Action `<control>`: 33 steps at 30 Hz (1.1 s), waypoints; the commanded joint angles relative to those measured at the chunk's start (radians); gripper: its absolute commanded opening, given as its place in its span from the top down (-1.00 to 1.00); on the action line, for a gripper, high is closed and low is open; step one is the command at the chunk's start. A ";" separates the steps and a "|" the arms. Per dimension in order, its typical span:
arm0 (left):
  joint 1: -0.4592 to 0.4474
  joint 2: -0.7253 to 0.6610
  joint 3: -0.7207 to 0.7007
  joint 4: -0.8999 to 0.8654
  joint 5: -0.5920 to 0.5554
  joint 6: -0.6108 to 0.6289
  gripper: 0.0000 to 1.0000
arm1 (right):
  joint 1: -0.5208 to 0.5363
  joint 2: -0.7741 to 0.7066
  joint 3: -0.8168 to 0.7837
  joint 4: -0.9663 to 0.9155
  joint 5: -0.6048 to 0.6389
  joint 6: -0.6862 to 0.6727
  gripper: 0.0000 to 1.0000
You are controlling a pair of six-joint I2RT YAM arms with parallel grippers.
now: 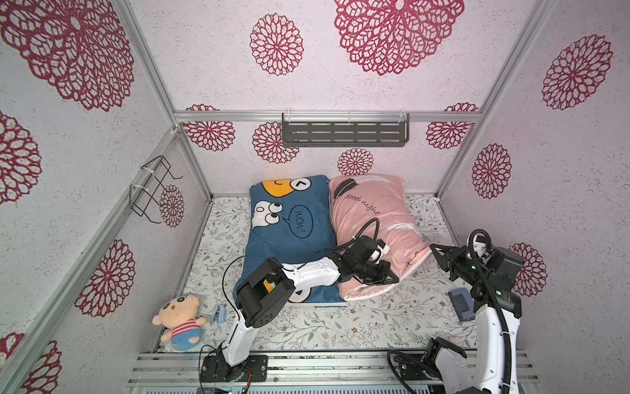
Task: Zip up pillowcases
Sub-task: Zip the zipper on the pillowcase.
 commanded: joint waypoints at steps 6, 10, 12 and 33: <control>0.013 -0.024 0.008 -0.240 -0.055 0.138 1.00 | -0.008 0.006 0.106 0.146 0.012 0.002 1.00; 0.014 -0.029 -0.004 -0.250 -0.064 0.146 1.00 | -0.009 0.019 0.124 0.157 0.023 0.006 1.00; 0.013 -0.036 -0.012 -0.258 -0.072 0.154 1.00 | -0.008 0.025 0.134 0.164 0.028 0.010 1.00; 0.018 -0.066 -0.067 -0.456 -0.195 0.329 1.00 | -0.008 0.087 0.207 0.191 0.061 0.017 1.00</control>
